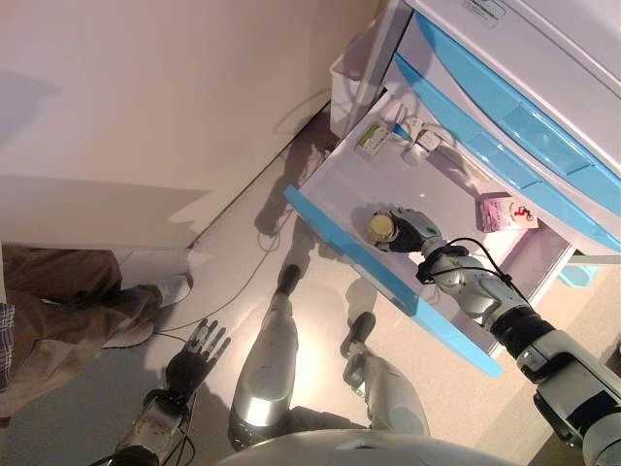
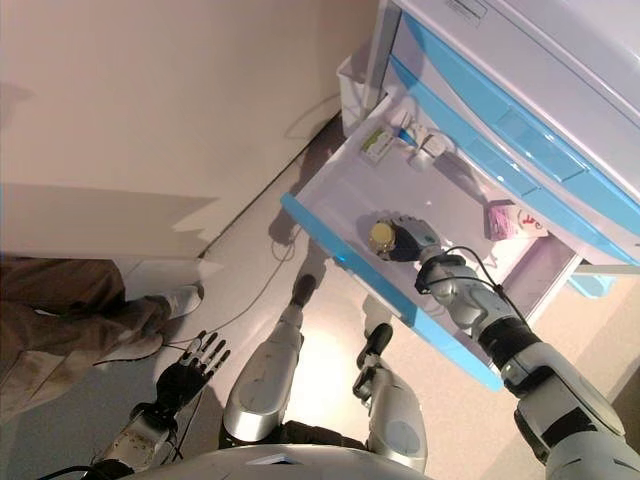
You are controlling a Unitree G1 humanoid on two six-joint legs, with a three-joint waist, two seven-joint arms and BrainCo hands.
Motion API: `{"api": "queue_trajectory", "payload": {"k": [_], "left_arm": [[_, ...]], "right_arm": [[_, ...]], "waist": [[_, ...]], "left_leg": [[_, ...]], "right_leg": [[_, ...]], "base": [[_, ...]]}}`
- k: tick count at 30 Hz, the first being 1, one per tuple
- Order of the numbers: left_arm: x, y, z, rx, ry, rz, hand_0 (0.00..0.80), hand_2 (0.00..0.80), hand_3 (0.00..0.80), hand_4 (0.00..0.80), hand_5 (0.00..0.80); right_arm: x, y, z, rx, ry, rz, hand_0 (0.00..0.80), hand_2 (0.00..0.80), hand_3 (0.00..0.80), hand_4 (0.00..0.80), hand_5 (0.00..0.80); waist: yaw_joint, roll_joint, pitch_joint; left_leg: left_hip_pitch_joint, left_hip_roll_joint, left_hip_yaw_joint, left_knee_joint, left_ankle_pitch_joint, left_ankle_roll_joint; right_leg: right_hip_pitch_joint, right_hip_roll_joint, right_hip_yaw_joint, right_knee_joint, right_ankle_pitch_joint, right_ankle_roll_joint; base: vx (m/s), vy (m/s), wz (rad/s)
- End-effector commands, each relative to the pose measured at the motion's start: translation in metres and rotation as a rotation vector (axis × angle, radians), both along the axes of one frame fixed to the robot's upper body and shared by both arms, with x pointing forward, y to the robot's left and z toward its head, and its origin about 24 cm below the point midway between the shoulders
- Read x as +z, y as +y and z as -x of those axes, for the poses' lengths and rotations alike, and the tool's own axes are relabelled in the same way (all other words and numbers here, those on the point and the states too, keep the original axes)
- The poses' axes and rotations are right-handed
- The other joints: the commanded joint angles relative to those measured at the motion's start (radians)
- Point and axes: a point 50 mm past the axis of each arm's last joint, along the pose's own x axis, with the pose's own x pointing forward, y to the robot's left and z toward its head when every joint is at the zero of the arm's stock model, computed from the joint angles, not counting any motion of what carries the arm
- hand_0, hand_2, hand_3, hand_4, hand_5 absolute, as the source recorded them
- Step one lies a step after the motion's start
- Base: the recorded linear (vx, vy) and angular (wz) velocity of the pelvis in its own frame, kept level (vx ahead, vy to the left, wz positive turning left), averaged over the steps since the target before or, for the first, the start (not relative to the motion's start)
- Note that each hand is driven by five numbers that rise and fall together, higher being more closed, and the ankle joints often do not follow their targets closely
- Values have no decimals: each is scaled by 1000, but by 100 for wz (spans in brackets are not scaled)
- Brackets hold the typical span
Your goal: Open the drawer and pick up the medicine
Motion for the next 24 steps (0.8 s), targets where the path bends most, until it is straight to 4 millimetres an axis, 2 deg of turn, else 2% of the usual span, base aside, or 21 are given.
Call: {"api": "queue_trajectory", "payload": {"k": [1,6,13,20,24], "left_arm": [[-7,-5,22,-41,46,-10,0,0,0,0,0],[-10,-5,29,-18,59,-6,0,0,0,0,0],[-13,-6,38,22,79,5,0,0,0,0,0],[-18,-9,47,57,113,17,0,0,0,0,0],[-20,-8,53,74,134,24,0,0,0,0,0]], "right_arm": [[31,19,11,182,-99,-15,800,800,800,800,800],[63,31,25,307,-154,-36,800,800,800,800,800],[111,44,59,520,-212,-81,800,800,800,800,800],[143,53,91,729,-124,-136,800,800,800,800,800],[159,53,103,808,-87,-174,800,800,800,800,800]], "waist": [[-15,-23,-79],[-31,-31,-103],[-64,-44,-153],[-91,-53,-211],[-101,-59,-241]], "left_leg": [[-4,-31,32,30,-105,34],[19,-21,47,12,-105,33],[54,-9,76,-9,-109,33],[94,1,103,-30,-116,31],[117,8,119,-45,-118,29]], "right_leg": [[-37,4,30,12,39,16],[-28,6,45,6,40,22],[-13,8,76,-4,38,30],[8,9,104,-15,33,33],[24,10,115,-26,32,35]], "base": [[6,1,-6],[13,8,-7],[15,17,-8],[41,22,-10],[53,15,-15]]}}
